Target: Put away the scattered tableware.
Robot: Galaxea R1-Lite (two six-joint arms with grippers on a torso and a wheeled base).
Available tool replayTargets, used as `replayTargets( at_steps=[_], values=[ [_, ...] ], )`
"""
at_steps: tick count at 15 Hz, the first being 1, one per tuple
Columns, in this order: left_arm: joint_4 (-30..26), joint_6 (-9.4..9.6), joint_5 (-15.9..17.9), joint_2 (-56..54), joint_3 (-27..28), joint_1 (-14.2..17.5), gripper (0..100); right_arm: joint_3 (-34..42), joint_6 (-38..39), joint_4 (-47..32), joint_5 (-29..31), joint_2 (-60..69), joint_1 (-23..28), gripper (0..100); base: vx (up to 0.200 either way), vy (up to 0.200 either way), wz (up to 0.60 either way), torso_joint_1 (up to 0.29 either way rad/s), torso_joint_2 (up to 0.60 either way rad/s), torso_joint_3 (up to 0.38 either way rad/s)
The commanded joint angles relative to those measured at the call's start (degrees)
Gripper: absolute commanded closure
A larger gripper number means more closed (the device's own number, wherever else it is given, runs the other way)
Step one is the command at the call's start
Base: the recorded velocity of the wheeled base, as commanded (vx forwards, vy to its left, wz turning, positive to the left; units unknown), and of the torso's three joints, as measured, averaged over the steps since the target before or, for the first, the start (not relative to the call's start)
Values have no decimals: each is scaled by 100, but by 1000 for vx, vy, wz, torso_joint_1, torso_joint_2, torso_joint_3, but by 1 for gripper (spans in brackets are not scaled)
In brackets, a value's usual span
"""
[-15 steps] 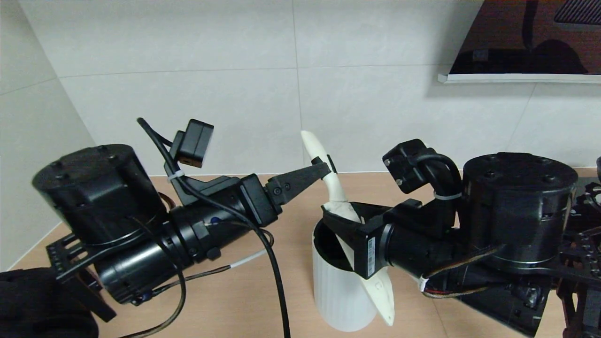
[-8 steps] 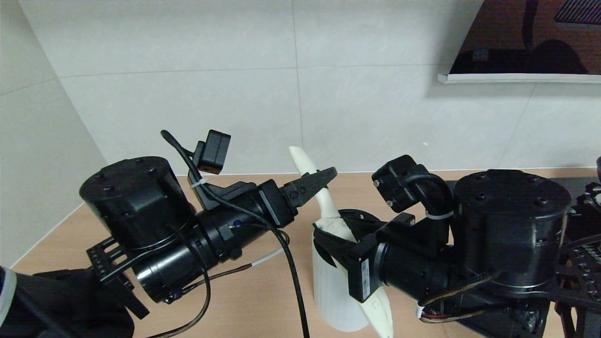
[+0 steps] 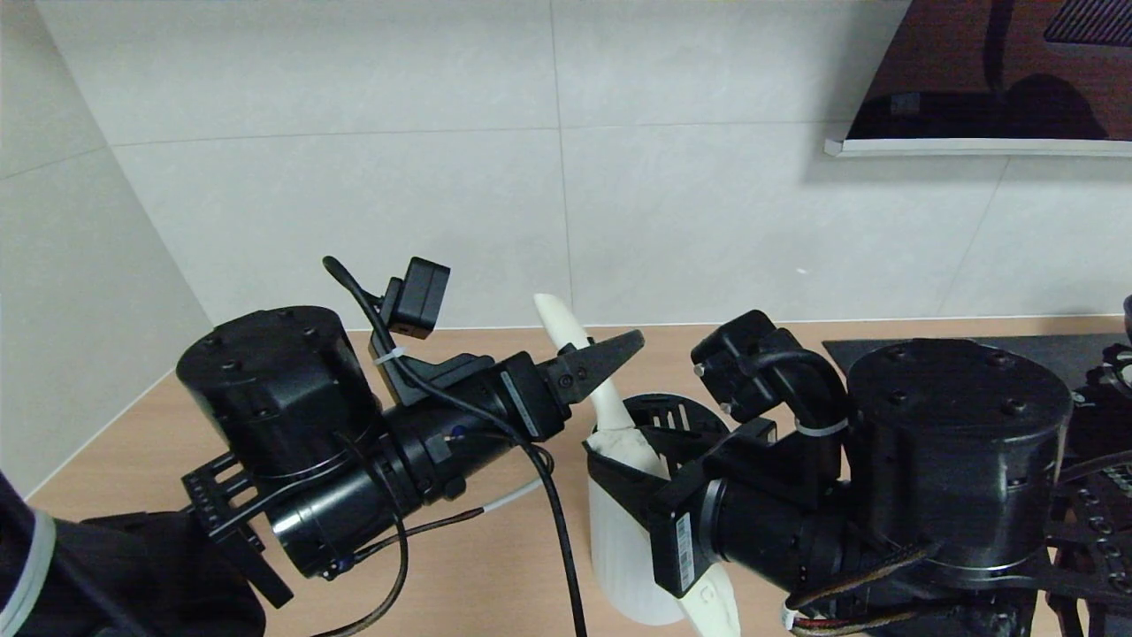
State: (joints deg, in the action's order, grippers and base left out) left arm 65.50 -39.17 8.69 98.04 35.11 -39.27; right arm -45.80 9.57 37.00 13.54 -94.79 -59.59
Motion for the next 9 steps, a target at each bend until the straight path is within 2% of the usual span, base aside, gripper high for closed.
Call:
replayTargets(
  at_steps=[1,5,6,9],
  values=[
    [-2,-3,1,5,-4,-20,0,1,1,9,-1,-13,-9,100,0,0,0,0,0,0],
    [-2,-3,1,22,-4,-28,0,10,-8,9,-1,-4,-9,100,0,0,0,0,0,0],
    [-2,-3,1,22,-13,-37,100,10,-8,9,-1,-4,-18,100,0,0,0,0,0,0],
    [-2,-3,1,58,-13,-37,100,10,-8,9,-1,-4,-18,100,0,0,0,0,0,0]
  ],
)
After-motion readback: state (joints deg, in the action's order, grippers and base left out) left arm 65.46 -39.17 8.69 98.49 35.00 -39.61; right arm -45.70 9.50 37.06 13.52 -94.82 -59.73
